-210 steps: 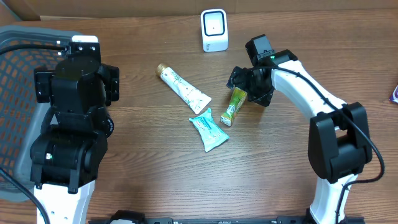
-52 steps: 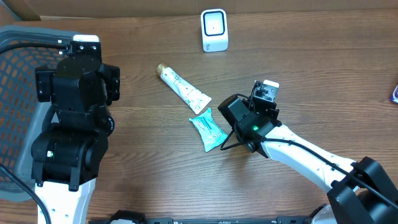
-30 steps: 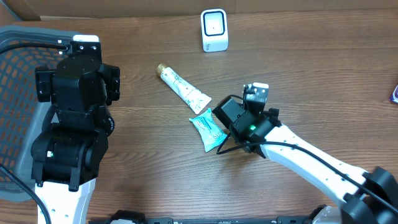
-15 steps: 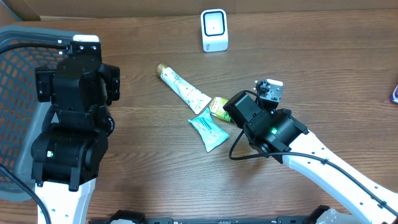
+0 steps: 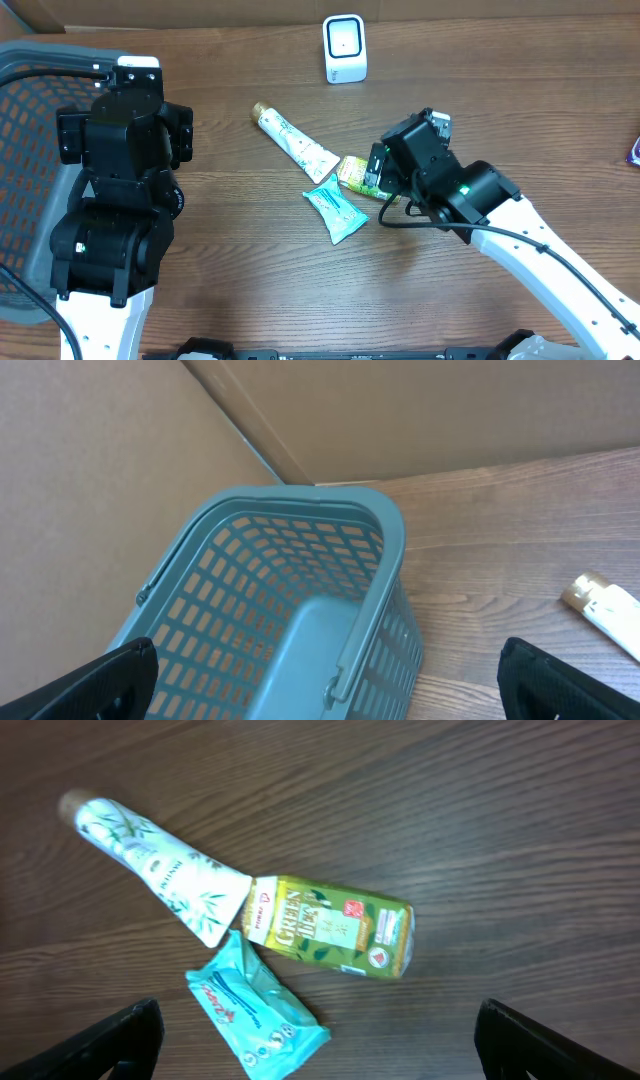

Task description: Scan the item barcode

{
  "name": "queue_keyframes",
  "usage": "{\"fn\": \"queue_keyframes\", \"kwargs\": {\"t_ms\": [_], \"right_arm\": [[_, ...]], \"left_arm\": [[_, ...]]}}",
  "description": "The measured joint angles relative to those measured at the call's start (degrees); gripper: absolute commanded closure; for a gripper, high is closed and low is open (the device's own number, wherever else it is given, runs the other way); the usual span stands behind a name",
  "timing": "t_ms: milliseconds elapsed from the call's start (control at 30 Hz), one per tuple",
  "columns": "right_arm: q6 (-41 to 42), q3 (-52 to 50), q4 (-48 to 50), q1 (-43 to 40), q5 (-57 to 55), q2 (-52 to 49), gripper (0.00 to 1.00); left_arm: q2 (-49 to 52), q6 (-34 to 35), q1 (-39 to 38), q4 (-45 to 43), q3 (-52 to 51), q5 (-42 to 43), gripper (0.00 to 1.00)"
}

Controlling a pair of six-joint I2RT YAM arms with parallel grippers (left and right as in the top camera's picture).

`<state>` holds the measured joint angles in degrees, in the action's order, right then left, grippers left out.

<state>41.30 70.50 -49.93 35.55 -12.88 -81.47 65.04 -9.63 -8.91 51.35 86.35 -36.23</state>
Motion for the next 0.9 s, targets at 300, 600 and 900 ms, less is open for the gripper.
{"fn": "queue_keyframes", "kwargs": {"t_ms": [300,600,900], "right_arm": [[-2.80,1.38,1.88,-1.86,6.14,-9.27,0.00],[-21.31,12.55,-1.62,-1.77,7.96,-17.84,0.00],[-45.44,13.18,-0.37,-2.47,14.64,-18.49,0.00]], "left_arm": [[0.00,0.00,0.00,0.02,0.00,0.00,0.01],[0.02,0.00,0.00,0.00,0.00,0.00,0.00],[0.00,0.00,0.00,0.00,0.00,0.00,0.00]]}}
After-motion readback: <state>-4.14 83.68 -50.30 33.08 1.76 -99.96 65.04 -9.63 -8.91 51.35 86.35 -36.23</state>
